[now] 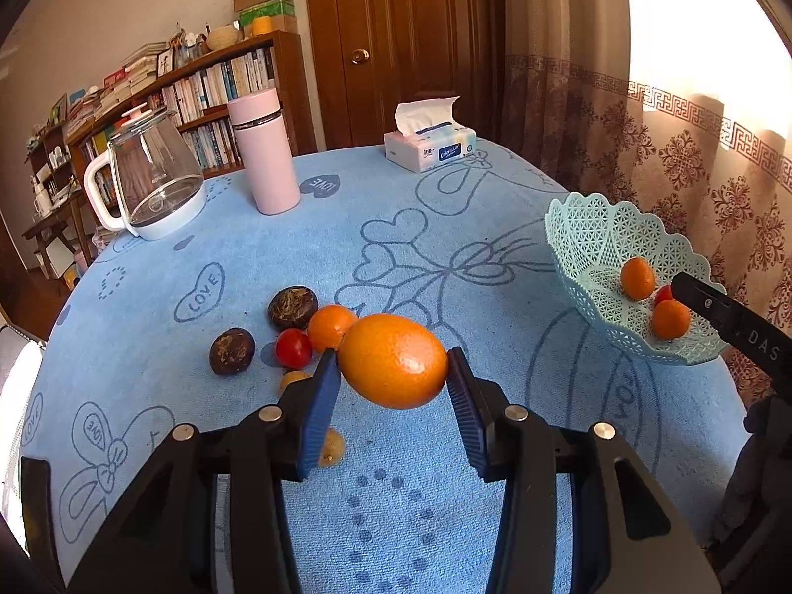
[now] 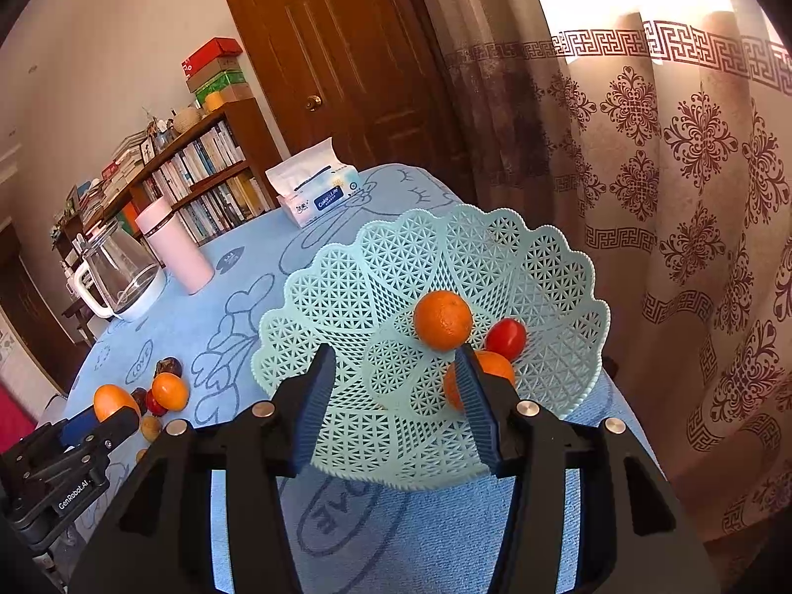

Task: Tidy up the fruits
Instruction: 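Carry the large orange over the basket and open the left gripper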

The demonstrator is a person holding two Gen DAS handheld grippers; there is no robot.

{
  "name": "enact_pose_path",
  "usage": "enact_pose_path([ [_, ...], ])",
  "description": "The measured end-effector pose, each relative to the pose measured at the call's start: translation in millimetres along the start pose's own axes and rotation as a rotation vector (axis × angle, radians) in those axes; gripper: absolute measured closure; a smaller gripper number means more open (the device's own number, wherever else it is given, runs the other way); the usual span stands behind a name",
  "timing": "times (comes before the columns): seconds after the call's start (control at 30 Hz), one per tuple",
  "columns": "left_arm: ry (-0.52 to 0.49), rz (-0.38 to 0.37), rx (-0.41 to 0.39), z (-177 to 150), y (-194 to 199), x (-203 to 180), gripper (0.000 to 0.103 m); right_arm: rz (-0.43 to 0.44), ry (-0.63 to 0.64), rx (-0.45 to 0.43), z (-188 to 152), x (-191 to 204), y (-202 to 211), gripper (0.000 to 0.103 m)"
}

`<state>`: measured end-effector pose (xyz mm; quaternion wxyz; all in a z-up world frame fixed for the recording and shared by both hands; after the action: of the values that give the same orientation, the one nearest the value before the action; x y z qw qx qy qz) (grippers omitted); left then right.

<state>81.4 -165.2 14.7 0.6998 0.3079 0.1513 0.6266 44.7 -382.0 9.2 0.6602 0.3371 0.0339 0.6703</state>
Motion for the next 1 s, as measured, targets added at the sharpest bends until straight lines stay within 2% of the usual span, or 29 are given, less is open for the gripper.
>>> enact_pose_path([
  [0.37,-0.037,-0.043,-0.029,20,-4,-27,0.058,-0.024,-0.003,-0.021,5,-7,4,0.05],
  [0.53,-0.06,-0.084,-0.042,32,-6,-49,0.058,-0.044,-0.015,-0.037,8,-15,8,0.05],
  [0.87,-0.058,-0.299,-0.023,53,-8,-108,0.058,-0.072,-0.037,-0.054,13,-30,12,0.05],
  [1.0,-0.064,-0.345,-0.006,53,-12,-124,0.058,-0.082,-0.051,-0.056,13,-37,12,0.05],
])
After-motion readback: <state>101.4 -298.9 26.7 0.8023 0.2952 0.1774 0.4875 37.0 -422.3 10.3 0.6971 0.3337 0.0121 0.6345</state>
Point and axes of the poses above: each gripper's, at about its wrist camera, not at the fingertips, and y roughly against the way its jaws point, x to its left, z to its top, the point moved 9 cm from there along -y, roughly the way its jaws point, and after that the axes turned 9 degrees about z, right-handed, at the moved point
